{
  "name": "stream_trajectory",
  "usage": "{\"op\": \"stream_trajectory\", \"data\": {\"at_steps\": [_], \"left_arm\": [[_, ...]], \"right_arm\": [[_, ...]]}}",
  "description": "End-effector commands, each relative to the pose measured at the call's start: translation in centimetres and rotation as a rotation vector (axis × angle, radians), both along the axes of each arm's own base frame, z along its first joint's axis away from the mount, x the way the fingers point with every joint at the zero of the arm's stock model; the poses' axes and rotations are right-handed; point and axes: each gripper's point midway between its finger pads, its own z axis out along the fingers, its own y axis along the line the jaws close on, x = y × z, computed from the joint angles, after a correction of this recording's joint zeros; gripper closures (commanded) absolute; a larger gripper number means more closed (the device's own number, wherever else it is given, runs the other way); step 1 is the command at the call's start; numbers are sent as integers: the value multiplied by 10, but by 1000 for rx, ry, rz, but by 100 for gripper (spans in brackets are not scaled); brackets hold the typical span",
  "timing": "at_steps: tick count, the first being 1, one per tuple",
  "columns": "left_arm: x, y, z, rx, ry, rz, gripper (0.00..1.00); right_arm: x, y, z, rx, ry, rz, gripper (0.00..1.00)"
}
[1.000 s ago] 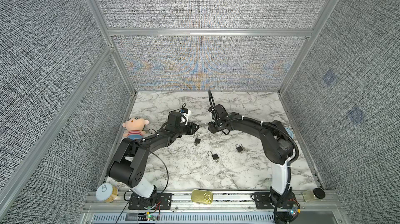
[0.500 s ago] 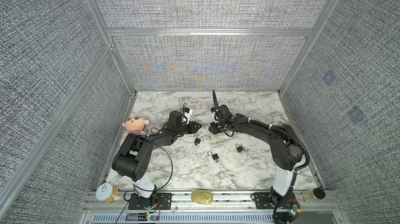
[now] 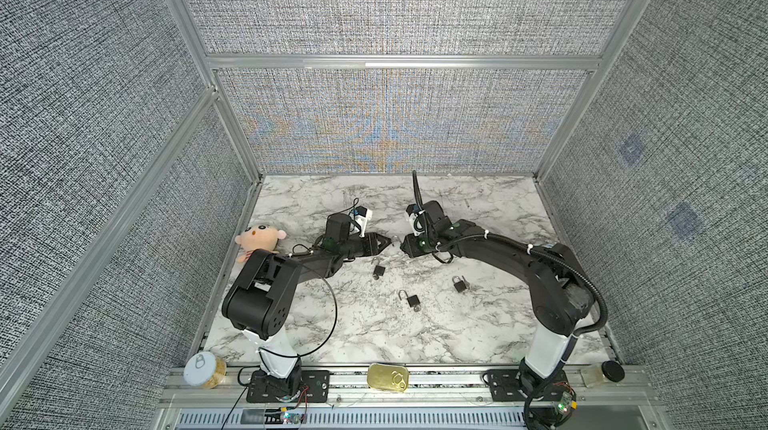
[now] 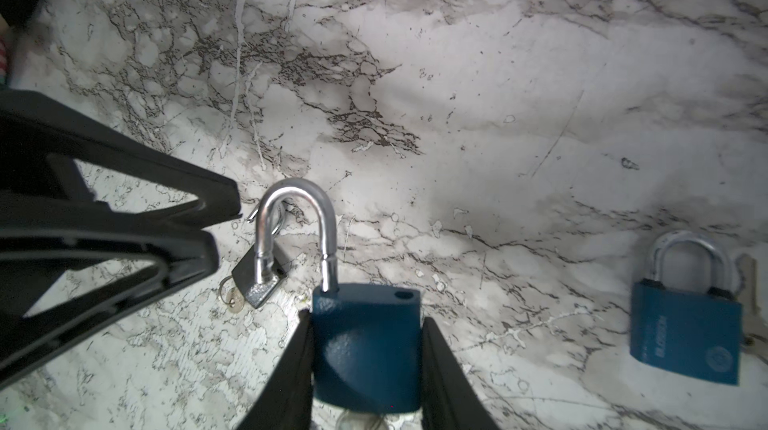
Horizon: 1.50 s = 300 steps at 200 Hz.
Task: Lock with the key
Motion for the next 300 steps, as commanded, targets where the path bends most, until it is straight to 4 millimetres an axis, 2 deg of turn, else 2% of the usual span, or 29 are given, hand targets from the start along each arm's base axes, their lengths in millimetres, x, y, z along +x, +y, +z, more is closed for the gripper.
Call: {"op": "stream_trajectory", "data": {"at_steps": [1,198,259,300], "left_arm": [[1,-7,11,-45,-27,-28,67],[8,-16,11,-106,-4,-51,69],[9,-17,9,-110,4,-50,72],[8,-18,6,-115,21,-46,80]], "right_arm": [[1,5,7,25,-13,-2,68],[-2,10,13,32,-17,11,68],[-2,11,16,38,-22,15,68],[-3,12,14,39,-19,17,68]]}}
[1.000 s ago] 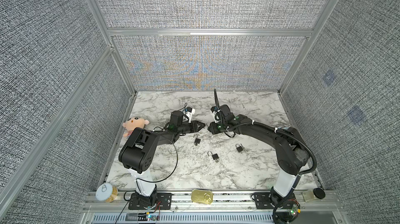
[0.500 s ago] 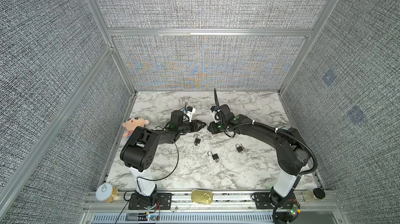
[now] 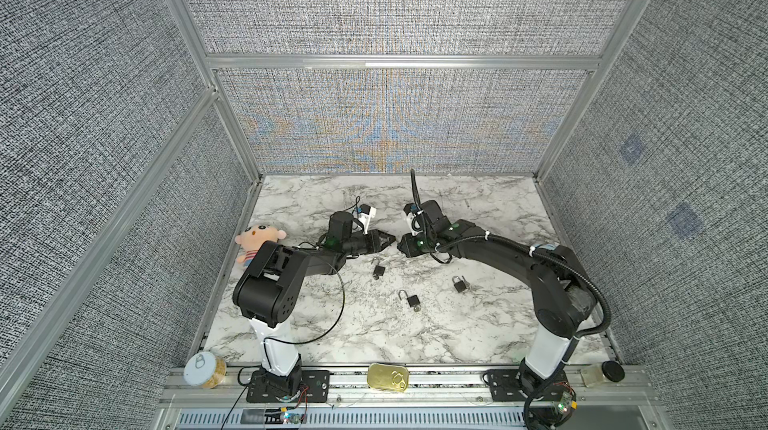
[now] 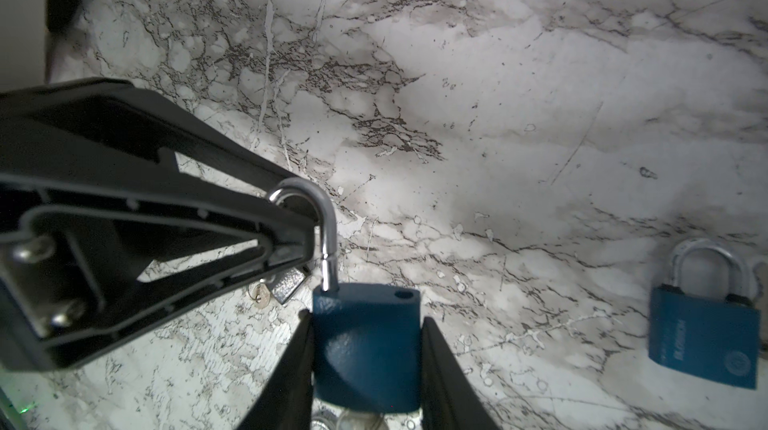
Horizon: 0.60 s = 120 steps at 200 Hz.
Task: Lock with the key
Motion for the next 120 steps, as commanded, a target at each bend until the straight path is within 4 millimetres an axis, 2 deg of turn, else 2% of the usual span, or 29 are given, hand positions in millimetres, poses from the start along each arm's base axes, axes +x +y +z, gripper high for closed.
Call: {"op": "stream_trajectory", "data": {"at_steps": [1,34,63,73,92,120], "left_arm": [[1,-2,4,-19,-12,-5,81],[2,-3,4,-32,-7,-5,100],[0,-2,5,-35,-4,-2,100],[-1,-1,7,-37,-6,2,100],[-2,0,15,-46,-14,13,100],[-2,3,30,-69,-28,35,100]], "right_arm": [[2,3,4,16,-9,2,68],[0,7,6,35,-3,13,68],[0,9,9,56,5,19,68],[0,9,10,70,8,16,61],[0,7,13,108,12,3,55],[0,-2,21,217,20,-27,54]]}}
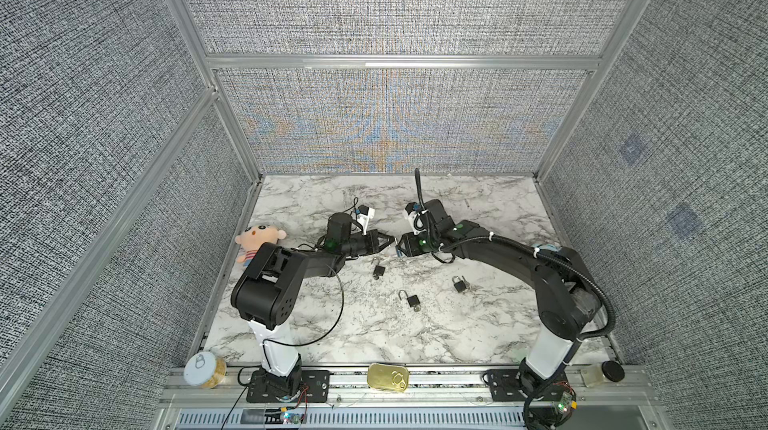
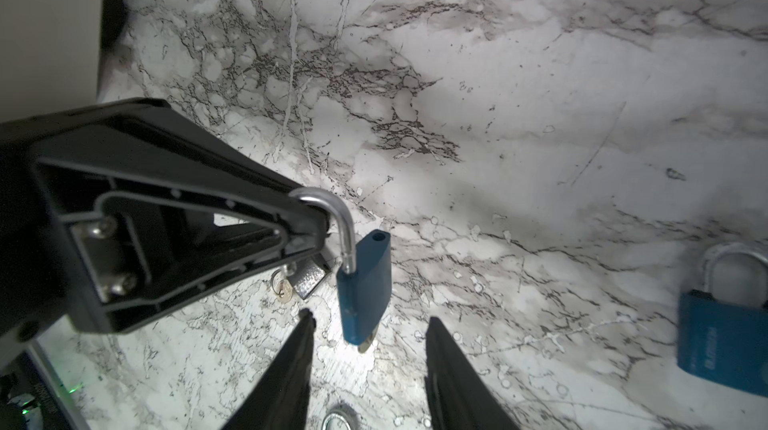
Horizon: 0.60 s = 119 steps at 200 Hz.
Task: Lock with the key
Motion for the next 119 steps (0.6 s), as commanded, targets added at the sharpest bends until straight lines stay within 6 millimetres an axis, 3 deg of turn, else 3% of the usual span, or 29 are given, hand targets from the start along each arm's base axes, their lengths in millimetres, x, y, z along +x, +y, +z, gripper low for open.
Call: {"op": "stream_trajectory", "data": {"at_steps": [1,23,80,87,119], "left_arm": [[3,1,20,-38,-37,19,100],[1,2,34,-55,-55,33,100],[2,8,56,-51,-77,99,100],[1,8,58,-50,-77,107,100],[1,9,70,-49,-92,144,100]], "right_arm": [[2,2,14,118,0,-19,54],[-1,-6,24,197,-19,-31,55],[-20,-27,30,206,-97,-51,55],[-29,-31,19,196,-87,-52,55],[-41,-41,22,170,-174,-70,55]]}}
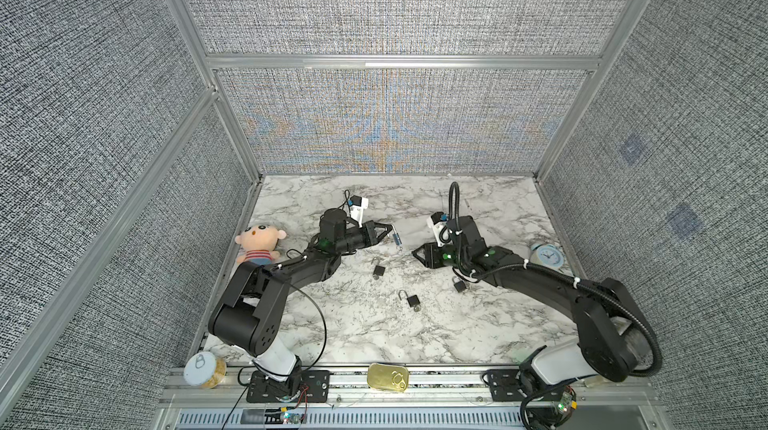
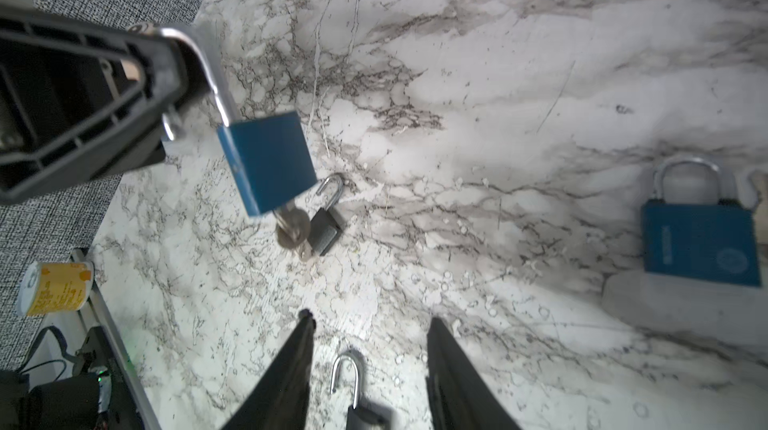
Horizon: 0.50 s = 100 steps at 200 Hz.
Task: Lock with the key
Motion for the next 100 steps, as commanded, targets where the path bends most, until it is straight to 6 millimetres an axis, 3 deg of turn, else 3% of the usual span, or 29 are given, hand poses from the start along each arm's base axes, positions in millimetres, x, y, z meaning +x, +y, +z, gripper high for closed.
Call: {"op": "stream_trajectory", "data": {"at_steps": [1,42,100], "left_arm": [[3,2,10,-3,-19,42,100],[2,-3,21,11,-28,74,100],[-2,-15,25,13,-21,75,100]], "right_arm": [[4,-3,14,4,-106,-35,55],[-8,-1,24,-6,-212,-50,55],[-4,11,32,-27,-289,-46,56]]}}
